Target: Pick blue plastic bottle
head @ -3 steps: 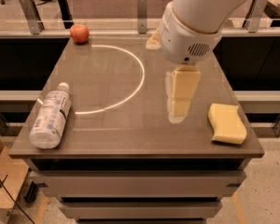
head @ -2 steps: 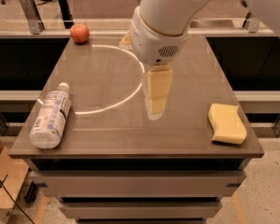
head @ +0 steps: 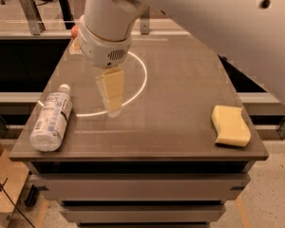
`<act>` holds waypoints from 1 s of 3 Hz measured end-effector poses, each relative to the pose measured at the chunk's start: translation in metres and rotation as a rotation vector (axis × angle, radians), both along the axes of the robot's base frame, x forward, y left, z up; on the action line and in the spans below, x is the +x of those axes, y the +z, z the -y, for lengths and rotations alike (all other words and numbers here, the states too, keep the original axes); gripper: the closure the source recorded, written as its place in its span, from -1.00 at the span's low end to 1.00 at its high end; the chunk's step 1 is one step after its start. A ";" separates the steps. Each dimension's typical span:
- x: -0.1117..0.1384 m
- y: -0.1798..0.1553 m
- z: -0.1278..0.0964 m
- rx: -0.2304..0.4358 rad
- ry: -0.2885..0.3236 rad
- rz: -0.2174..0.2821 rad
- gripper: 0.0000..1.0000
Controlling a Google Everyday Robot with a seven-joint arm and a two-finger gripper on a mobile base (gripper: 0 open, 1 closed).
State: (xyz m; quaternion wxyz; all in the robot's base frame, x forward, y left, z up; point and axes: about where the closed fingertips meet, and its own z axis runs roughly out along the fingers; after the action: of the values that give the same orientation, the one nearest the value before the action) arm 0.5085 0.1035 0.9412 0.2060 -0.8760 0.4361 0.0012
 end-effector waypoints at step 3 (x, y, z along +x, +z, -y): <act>0.012 -0.030 -0.041 0.004 0.108 -0.067 -1.00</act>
Offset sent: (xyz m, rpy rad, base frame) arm 0.0144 0.0372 -0.0332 0.0115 0.0833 0.0973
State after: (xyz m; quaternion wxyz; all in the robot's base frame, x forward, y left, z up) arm 0.5200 0.1440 0.9114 0.1927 -0.8973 0.3949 0.0425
